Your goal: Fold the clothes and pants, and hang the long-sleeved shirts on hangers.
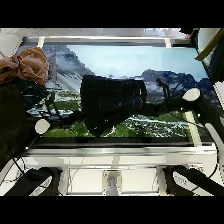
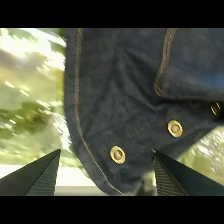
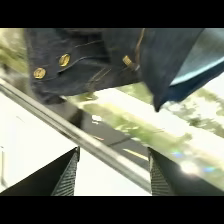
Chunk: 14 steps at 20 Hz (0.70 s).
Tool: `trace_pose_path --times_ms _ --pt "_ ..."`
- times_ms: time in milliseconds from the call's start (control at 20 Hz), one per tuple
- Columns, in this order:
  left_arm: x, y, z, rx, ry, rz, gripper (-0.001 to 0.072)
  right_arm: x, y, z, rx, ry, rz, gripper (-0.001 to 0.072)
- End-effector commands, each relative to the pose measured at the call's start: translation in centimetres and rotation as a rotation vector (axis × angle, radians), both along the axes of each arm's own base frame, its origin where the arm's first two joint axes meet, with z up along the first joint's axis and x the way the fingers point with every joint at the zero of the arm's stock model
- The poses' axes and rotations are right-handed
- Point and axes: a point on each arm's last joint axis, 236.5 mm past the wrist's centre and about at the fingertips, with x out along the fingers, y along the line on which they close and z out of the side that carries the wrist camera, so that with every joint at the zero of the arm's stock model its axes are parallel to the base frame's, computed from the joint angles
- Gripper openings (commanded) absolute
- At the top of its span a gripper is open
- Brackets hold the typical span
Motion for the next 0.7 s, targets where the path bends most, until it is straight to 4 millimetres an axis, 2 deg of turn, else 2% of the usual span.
trace_pose_path --times_ms 0,100,200,300,400,650 --pt "-1.1 -2.4 -0.6 -0.074 0.025 0.030 0.0622 -2.6 2.3 -2.3 0.058 0.081 -0.078 0.0496" --pt "-1.7 -3.4 -2.0 -0.132 0.042 0.093 0.0622 -0.8 2.2 -4.0 0.031 0.028 -0.185 0.0496" --pt "-2.4 -3.9 -3.2 -0.160 0.060 0.127 0.0622 2.5 1.2 -3.9 0.024 -0.055 -0.326 0.0566" --pt "-2.9 -3.8 -4.0 -0.155 0.069 0.125 0.0622 4.9 -0.1 -3.6 0.015 -0.114 -0.429 0.0573" --pt "-3.0 -3.8 -4.2 -0.152 0.073 0.125 0.0622 5.4 -0.5 -4.2 0.008 -0.105 -0.471 0.0574" --pt "-3.0 -3.7 -4.3 -0.148 0.072 0.124 0.0621 5.5 -0.7 -7.7 -0.026 -0.022 -0.490 0.0575"
